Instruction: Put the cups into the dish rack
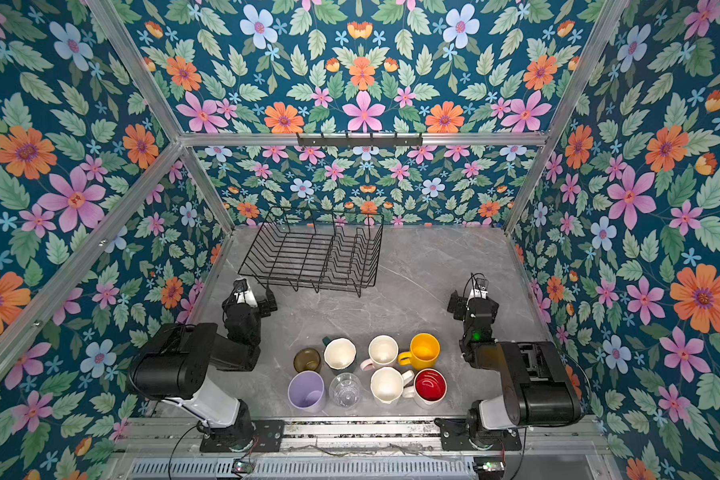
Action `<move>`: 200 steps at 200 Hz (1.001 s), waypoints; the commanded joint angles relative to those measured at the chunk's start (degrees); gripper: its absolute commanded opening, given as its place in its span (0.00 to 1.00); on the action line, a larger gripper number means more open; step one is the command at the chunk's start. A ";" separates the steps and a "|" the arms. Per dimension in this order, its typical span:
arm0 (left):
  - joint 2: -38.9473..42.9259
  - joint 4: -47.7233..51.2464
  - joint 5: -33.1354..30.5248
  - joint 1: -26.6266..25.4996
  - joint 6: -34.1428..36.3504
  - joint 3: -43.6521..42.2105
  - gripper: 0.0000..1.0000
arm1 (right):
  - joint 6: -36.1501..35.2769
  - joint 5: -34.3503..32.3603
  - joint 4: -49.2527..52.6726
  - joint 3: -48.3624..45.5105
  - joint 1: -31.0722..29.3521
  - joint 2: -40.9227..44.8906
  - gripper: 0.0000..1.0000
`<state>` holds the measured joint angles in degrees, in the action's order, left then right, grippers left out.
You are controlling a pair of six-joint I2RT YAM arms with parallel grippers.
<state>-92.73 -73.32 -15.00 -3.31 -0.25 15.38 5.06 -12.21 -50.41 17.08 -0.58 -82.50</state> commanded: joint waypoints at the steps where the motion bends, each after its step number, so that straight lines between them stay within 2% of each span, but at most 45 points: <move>1: 0.09 -1.00 0.13 0.15 -0.19 0.00 1.00 | 0.30 -0.65 -1.79 0.02 -0.08 -0.12 0.99; 162: 0.18 -1.39 -0.07 0.15 -0.23 -0.25 1.00 | 0.26 -0.64 -1.78 0.00 -0.07 -0.12 0.99; 187: 3.66 -0.89 -1.75 0.15 -2.03 -2.25 1.00 | 0.17 -0.75 -2.04 -0.16 -0.06 -0.10 0.99; 200: 4.91 -3.76 -2.15 0.06 -1.04 -3.64 1.00 | 0.04 -1.82 -1.64 0.01 -0.29 1.05 0.99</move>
<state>-90.11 -73.76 -15.57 -3.27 -0.97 13.47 5.65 -12.23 -50.48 17.06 -0.58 -82.50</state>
